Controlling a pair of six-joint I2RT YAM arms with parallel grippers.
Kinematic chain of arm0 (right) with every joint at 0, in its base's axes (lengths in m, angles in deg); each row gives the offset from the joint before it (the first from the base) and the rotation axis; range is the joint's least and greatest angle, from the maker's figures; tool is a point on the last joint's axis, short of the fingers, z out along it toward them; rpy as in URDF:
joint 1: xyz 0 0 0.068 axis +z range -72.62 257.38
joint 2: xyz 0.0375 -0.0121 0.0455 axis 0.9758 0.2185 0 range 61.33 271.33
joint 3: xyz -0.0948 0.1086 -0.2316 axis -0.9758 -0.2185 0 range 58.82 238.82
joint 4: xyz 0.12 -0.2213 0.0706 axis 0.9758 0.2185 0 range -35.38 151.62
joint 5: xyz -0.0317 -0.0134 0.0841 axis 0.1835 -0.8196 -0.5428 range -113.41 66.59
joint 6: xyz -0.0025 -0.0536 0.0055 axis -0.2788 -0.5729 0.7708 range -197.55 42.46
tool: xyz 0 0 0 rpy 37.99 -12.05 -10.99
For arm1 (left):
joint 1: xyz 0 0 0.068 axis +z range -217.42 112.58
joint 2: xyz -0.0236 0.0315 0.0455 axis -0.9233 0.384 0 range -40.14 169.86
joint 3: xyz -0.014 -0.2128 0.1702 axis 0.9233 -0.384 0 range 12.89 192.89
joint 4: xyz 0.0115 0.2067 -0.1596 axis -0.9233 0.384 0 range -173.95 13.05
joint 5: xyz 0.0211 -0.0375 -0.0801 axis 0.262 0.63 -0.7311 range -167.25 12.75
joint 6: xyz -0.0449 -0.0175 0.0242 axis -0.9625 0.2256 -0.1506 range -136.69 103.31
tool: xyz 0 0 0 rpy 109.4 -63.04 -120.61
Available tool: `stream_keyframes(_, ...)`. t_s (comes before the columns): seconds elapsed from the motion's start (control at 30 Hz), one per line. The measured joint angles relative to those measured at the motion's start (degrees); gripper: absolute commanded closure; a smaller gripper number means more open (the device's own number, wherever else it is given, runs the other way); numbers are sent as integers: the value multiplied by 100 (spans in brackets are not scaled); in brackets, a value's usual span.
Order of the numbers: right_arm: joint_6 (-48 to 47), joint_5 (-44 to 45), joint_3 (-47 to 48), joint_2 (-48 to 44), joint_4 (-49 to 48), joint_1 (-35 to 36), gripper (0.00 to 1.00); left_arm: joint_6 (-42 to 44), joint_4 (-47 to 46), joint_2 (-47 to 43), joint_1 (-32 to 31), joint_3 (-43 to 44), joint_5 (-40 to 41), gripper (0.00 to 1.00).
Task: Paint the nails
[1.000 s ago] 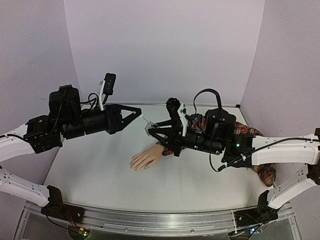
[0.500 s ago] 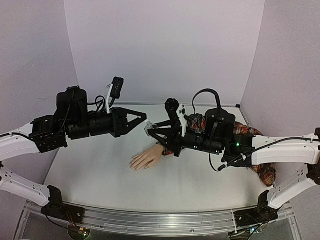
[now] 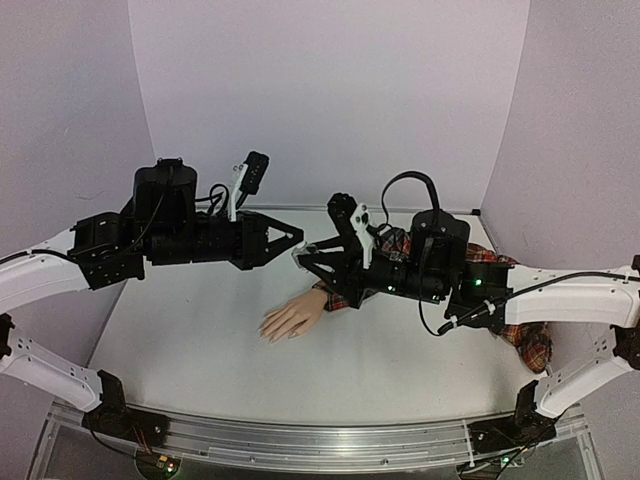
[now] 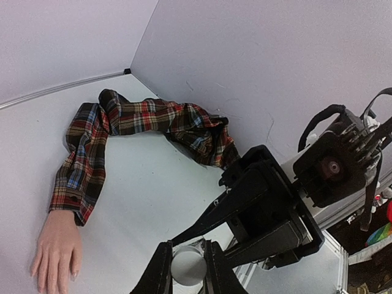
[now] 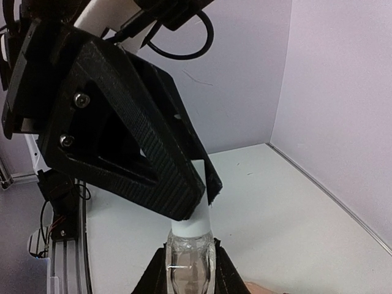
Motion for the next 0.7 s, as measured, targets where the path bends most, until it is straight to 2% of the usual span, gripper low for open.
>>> stream_keyframes(0.3,-352,338,126,0,581,-11,100,428,900,552,46,690,-4,100)
stream_keyframes(0.57,-392,386,130,-27,693,-15,100,531,893,637,102,710,-185,100)
stream_keyframes(0.7,-165,-201,130,-165,803,-111,100,691,694,535,155,590,-704,100)
